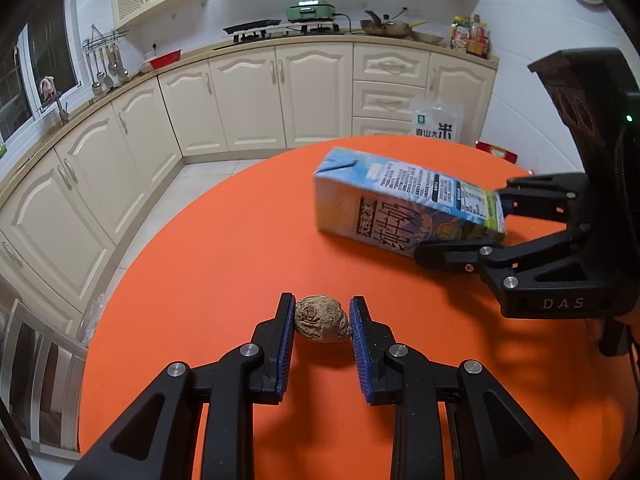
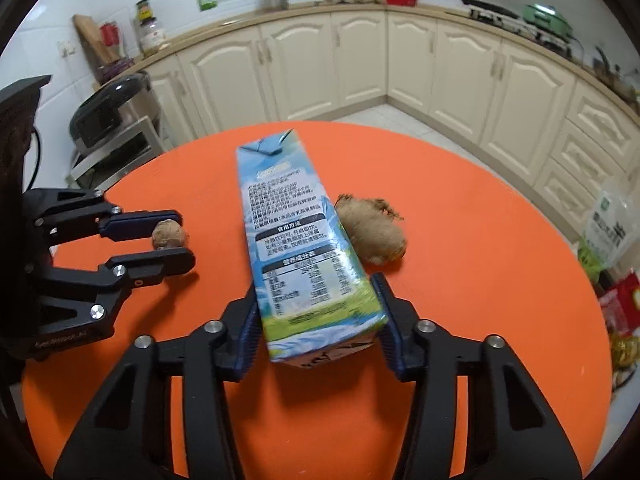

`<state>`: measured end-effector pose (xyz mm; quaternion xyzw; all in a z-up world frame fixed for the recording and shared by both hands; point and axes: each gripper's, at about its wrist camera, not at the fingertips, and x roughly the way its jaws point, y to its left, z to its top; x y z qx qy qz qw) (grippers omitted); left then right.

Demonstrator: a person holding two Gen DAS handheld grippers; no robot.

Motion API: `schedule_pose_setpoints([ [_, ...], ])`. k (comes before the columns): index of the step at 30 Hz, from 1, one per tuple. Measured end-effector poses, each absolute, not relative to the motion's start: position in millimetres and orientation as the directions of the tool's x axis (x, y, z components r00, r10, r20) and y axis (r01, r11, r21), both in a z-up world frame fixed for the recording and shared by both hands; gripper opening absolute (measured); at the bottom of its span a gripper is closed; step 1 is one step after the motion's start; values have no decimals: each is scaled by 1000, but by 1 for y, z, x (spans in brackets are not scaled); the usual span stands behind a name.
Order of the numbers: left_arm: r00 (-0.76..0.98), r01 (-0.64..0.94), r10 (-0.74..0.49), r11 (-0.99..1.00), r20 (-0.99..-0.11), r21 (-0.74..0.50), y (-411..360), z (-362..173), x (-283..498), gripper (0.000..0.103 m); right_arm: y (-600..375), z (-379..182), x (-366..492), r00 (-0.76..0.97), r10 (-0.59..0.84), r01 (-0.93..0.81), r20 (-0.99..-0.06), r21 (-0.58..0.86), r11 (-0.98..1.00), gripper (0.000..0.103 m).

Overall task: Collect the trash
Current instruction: 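Grasp the brown lump with the left tool while the right tool grasps the juice carton, then carry the carton to the blue bin and open the right tool over it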

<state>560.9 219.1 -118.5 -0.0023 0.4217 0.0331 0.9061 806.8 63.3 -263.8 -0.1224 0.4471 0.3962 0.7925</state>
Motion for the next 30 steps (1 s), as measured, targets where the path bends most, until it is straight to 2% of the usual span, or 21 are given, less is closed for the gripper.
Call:
schedule_pose_setpoints([
  [3,640,-65,62,998,-766,27,214,-114,550,23,63,-257,793,331,495,-711,-803,133,691,39],
  [10,653,-48,48,999,-755,22,188,-94,517,23,28,-225,751,391,513,-636,-764,179,751,39],
  [19,690,47,-13,999,-724,27,121,-68,448,23,-50,-181,654,473,509,-569,-719,192,800,39],
  [30,690,266,-194,964,-697,-5,23,-43,356,23,-142,-148,528,587,460,-475,-667,177,862,39],
])
